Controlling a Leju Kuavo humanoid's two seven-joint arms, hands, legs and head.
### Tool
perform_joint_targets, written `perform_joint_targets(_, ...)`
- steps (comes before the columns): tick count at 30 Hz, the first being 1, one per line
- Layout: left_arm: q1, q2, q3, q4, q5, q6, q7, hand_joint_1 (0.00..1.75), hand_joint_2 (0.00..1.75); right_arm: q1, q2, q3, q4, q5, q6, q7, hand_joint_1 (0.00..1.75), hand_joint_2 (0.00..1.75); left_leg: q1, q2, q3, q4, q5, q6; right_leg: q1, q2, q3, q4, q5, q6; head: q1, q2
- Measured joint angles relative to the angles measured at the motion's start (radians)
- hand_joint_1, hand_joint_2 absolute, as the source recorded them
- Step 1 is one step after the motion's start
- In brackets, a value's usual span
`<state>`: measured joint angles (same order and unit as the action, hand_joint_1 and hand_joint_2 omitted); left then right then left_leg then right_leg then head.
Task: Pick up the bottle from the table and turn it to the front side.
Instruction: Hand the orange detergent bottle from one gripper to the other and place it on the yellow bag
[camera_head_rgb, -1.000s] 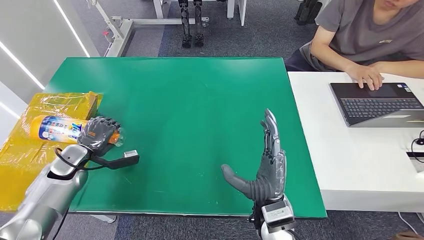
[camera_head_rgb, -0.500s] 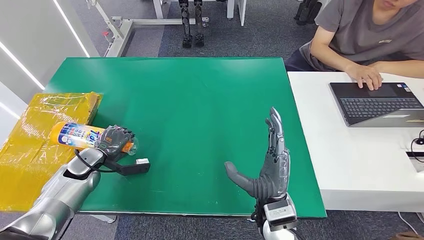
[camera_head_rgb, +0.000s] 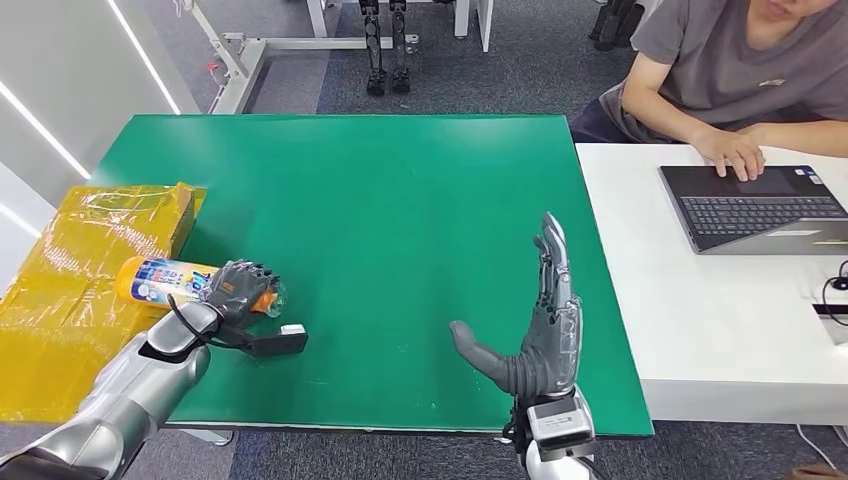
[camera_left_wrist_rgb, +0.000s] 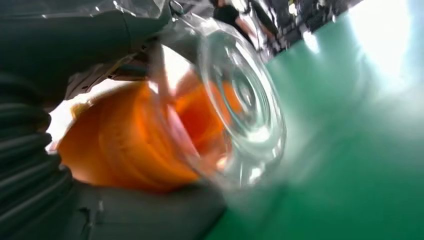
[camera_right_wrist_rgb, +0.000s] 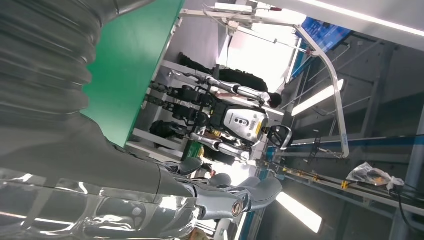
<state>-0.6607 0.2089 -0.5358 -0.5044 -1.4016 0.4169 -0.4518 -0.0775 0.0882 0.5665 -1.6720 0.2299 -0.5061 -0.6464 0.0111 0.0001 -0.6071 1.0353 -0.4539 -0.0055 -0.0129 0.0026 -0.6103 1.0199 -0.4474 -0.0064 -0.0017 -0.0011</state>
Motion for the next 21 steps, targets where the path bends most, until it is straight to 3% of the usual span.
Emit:
perform_joint_targets(8, -0.033, -0.007, -0.015, 0.014, 0.016, -0.031, 0.01, 0.0, 1.75, 0.001, 0.006, -0.008, 0.0, 0.01, -0.006, 0.006, 0.0, 1.75, 0.0, 0.0, 0.001, 0.0, 0.0, 0.0, 0.0, 0.0, 0.001, 0.0, 0.0, 0.0, 0.0, 0.0)
perform_joint_targets(21, -0.019, -0.004, -0.02, 0.019, 0.027, 0.071, 0.044, 0.0, 1.75, -0.006, 0.006, -0.009, 0.02, 0.01, -0.033, 0.006, 0.0, 1.75, 0.0, 0.0, 0.001, 0.0, 0.0, 0.0, 0.0, 0.0, 0.001, 0.0, 0.0, 0.0, 0.0, 0.0)
